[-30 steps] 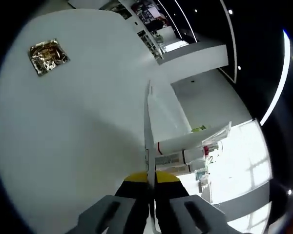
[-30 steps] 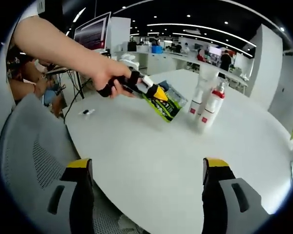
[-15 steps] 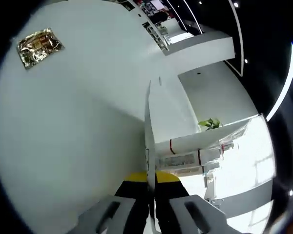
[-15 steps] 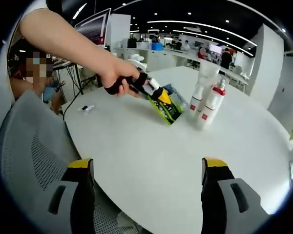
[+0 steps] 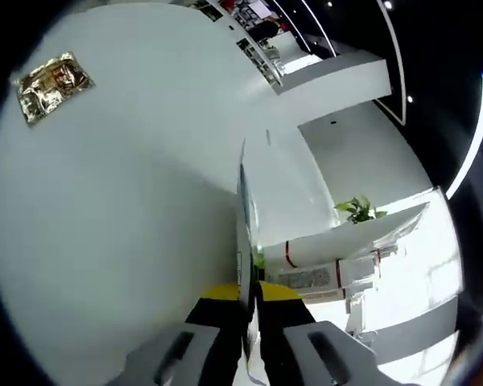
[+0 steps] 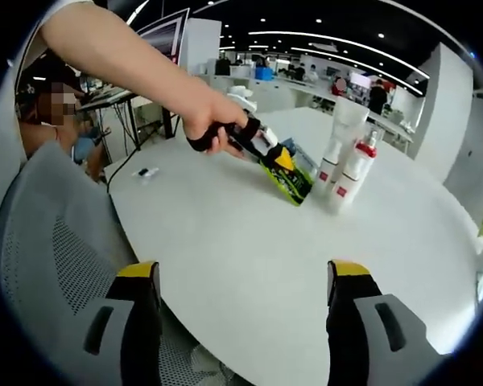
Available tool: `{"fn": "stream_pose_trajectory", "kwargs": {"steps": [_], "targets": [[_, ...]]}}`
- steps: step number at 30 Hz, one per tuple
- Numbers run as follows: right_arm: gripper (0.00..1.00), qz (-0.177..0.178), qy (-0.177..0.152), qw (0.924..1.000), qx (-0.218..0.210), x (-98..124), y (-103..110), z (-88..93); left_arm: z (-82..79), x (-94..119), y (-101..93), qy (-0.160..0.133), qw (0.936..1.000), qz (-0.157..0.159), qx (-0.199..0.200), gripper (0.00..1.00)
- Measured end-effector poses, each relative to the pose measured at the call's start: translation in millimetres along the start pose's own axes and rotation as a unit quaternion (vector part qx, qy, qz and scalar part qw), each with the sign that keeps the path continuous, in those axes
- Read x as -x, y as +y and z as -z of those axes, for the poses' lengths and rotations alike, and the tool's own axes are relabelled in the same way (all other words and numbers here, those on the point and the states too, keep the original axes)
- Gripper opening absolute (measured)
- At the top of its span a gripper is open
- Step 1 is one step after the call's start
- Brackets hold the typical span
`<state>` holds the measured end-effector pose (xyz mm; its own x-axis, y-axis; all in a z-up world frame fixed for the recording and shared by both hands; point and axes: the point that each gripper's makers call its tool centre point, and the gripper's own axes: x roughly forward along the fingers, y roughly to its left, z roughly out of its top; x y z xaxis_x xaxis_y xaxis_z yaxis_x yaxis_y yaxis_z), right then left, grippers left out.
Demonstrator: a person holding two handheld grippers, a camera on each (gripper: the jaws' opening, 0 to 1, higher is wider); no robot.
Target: Arrange the skincare products in the storage area until every visible bottle or jar stands upright without overlapping.
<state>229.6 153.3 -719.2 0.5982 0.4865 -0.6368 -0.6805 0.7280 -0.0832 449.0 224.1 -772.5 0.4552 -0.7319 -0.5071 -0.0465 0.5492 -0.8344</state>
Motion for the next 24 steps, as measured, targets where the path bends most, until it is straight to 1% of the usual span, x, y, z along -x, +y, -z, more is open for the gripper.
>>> {"fn": "stream_pose_trajectory", "kwargs": {"steps": [3, 5, 8, 10, 13, 15, 17, 18, 19, 21, 22, 23, 24], "targets": [[0.81, -0.002, -0.001, 1.0000, 0.002, -0.2, 1.3, -0.4, -6.7, 3.3, -0.6, -0.012, 0.9998, -0.008, -0.015, 0.14], [0.81, -0.003, -0.001, 1.0000, 0.001, -0.2, 1.8, -0.4, -6.9, 5.3, 2.5, -0.009, 0.9994, -0.019, -0.027, 0.19], [0.81, -0.004, -0.001, 1.0000, 0.000, -0.2, 2.0, -0.7, -3.5, 7.8, 5.0, 0.004, 0.9989, -0.026, -0.040, 0.21], [0.81, -0.005, -0.001, 1.0000, 0.000, -0.1, 2.1, -0.4, -4.0, 10.4, 5.0, 0.003, 0.9982, -0.029, -0.052, 0.21], [0.80, -0.008, -0.001, 1.0000, 0.003, -0.3, 3.5, -0.5, -5.0, 14.3, 5.6, 0.003, 0.9971, -0.038, -0.066, 0.25], [0.80, -0.011, 0.000, 0.9999, 0.006, -0.6, 4.9, -0.5, -6.8, 17.6, 6.8, 0.002, 0.9953, -0.048, -0.085, 0.27], [0.80, -0.012, 0.003, 0.9999, 0.009, -1.2, 5.6, 0.8, -4.4, 21.8, 13.0, 0.019, 0.9913, -0.072, -0.108, 0.29], [0.79, -0.012, 0.004, 0.9999, 0.010, -1.2, 5.5, 1.3, -4.0, 22.7, 15.3, 0.027, 0.9884, -0.081, -0.126, 0.30], [0.79, -0.012, 0.003, 0.9999, 0.010, -1.2, 5.5, 1.2, -4.4, 24.0, 17.7, 0.034, 0.9833, -0.094, -0.152, 0.31], [0.79, -0.012, 0.002, 0.9999, 0.010, -1.0, 5.3, 0.7, -5.7, 24.5, 20.0, 0.044, 0.9750, -0.110, -0.188, 0.37], [0.79, -0.011, 0.002, 0.9999, 0.010, -0.9, 5.1, 0.7, -7.1, 23.9, 20.8, 0.045, 0.9722, -0.114, -0.200, 0.39], [0.79, -0.010, 0.002, 0.9999, 0.009, -0.8, 4.7, 0.8, -7.7, 23.8, 20.7, 0.049, 0.9670, -0.118, -0.220, 0.40], [0.79, -0.010, 0.002, 0.9999, 0.009, -0.8, 4.5, 1.1, -9.1, 23.0, 22.2, 0.050, 0.9633, -0.122, -0.234, 0.41]]}}
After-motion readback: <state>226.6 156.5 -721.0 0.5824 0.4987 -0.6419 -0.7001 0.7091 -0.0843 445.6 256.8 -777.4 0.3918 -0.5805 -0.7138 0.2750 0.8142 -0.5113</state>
